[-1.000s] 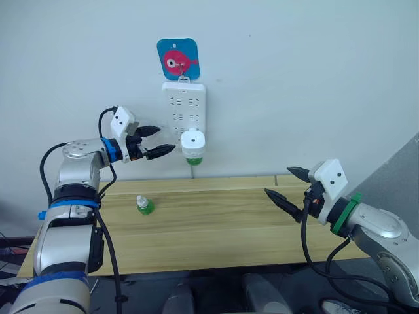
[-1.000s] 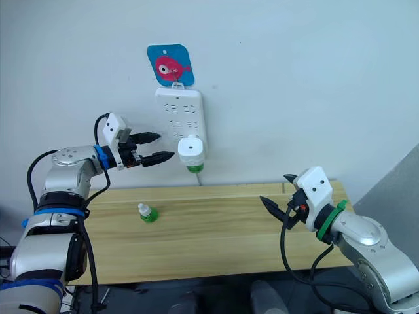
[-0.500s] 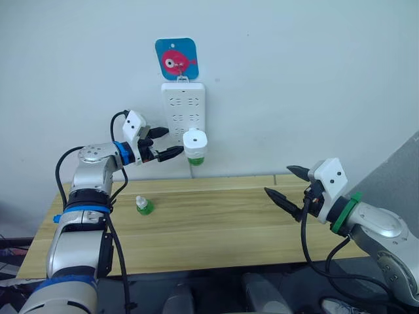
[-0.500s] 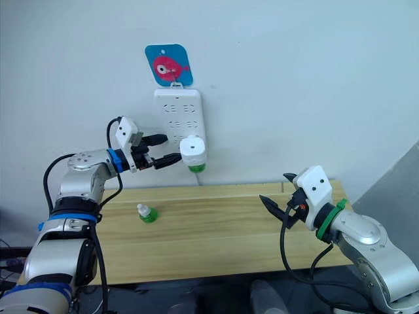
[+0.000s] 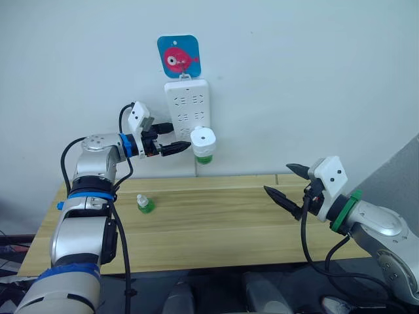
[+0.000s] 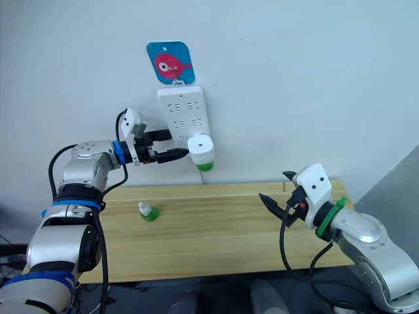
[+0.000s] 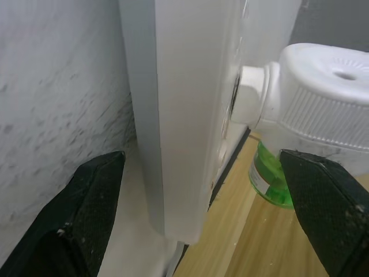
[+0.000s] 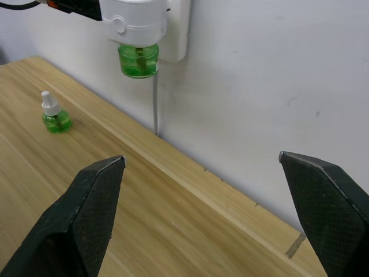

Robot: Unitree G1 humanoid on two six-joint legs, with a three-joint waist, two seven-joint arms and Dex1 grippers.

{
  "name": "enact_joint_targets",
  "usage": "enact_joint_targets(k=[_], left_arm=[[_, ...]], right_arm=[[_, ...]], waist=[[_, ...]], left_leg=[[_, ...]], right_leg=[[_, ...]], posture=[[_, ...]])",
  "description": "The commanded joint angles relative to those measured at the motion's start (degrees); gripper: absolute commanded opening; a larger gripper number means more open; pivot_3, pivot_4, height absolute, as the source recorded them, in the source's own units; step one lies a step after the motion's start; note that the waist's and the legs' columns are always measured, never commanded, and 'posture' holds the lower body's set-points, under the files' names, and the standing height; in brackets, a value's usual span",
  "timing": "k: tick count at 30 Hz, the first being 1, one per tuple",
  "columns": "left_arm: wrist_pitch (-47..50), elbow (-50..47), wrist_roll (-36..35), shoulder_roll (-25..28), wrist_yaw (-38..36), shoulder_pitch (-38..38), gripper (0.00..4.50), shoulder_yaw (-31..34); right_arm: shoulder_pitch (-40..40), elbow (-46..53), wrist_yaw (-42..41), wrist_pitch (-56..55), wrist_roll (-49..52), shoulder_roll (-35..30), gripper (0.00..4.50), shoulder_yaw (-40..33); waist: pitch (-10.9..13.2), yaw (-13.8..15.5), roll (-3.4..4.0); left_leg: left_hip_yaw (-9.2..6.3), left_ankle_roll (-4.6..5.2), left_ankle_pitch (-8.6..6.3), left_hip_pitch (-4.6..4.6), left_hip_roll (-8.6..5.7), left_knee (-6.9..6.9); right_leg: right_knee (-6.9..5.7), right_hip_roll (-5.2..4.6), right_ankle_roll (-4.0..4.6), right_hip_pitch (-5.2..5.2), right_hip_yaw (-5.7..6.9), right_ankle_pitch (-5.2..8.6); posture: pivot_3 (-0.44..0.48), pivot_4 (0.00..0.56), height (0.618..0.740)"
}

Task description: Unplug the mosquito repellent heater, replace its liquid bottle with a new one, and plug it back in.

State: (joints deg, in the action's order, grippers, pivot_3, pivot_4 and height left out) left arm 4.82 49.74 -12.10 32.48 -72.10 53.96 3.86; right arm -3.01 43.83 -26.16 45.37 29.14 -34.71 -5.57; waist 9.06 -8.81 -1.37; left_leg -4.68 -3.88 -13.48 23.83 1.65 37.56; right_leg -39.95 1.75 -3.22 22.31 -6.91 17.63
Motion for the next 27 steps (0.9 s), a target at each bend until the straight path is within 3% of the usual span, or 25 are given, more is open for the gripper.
enact_joint_targets(k=[1,5,6,8,15,17,27], left_arm=[[-1.3,-1.1,-0.1,0.0,-0.3,2.7,4.50,0.1],[-1.1,-0.6,-0.4,-0.4,0.1,3.0,4.50,0.5],[-1.2,-0.5,-0.4,-0.5,0.2,3.0,4.31,0.6],[-0.8,-0.5,-0.8,-0.6,0.2,3.0,3.91,0.8],[-0.6,-0.7,-1.2,-1.7,0.8,3.0,1.77,1.2],[-0.5,-0.8,-1.2,-1.6,0.7,2.7,1.35,1.2],[2.0,-3.8,-1.3,-0.3,0.3,0.9,1.33,1.1]], right_arm=[[-0.6,2.3,-0.3,-0.5,1.2,-0.1,4.46,-0.7],[-0.8,2.2,-0.2,-0.4,1.6,-0.2,4.46,-0.5],[-0.9,2.1,-0.1,-0.4,1.7,-0.2,4.49,-0.3],[-1.2,2.1,0.1,-0.3,1.9,-0.2,4.50,-0.1],[-4.2,1.3,1.6,-0.2,1.4,2.0,4.50,3.3],[-6.2,0.4,2.8,0.1,0.7,3.6,4.50,5.2],[-24.8,-9.5,15.6,5.1,-8.3,18.4,4.50,17.2]], waist=[[0.0,-0.5,0.06],[0.1,-0.8,0.08],[0.1,-0.8,0.08],[0.1,-0.9,0.07],[0.2,-1.5,0.10],[0.2,-1.5,0.11],[0.2,-2.1,0.16]], left_leg=[[0.00,0.00,0.00,0.00,0.00,0.00],[-0.04,0.00,0.00,-0.01,0.00,0.00],[-0.04,0.00,0.00,-0.01,0.00,0.00],[-0.03,0.00,0.00,0.00,0.00,0.01],[-0.03,0.01,-0.01,0.00,0.01,0.00],[-0.04,0.01,-0.01,0.00,0.00,0.01],[-0.23,0.01,-0.01,0.10,-0.02,0.19]], right_leg=[[0.00,0.00,0.00,0.00,0.00,0.00],[-0.01,0.00,0.00,-0.01,0.02,0.00],[-0.01,0.00,0.00,-0.01,0.02,0.00],[0.00,0.00,0.00,-0.01,0.01,0.00],[0.00,0.00,-0.01,0.01,0.01,0.01],[0.00,0.00,-0.01,-0.02,0.02,0.01],[-0.05,-0.02,-0.02,-0.03,0.13,0.00]], posture=[[-0.276,0.146,0.710],[-0.276,0.146,0.710],[-0.276,0.146,0.710],[-0.273,0.147,0.710],[-0.273,0.147,0.710],[-0.273,0.147,0.710],[-0.267,0.146,0.710]])
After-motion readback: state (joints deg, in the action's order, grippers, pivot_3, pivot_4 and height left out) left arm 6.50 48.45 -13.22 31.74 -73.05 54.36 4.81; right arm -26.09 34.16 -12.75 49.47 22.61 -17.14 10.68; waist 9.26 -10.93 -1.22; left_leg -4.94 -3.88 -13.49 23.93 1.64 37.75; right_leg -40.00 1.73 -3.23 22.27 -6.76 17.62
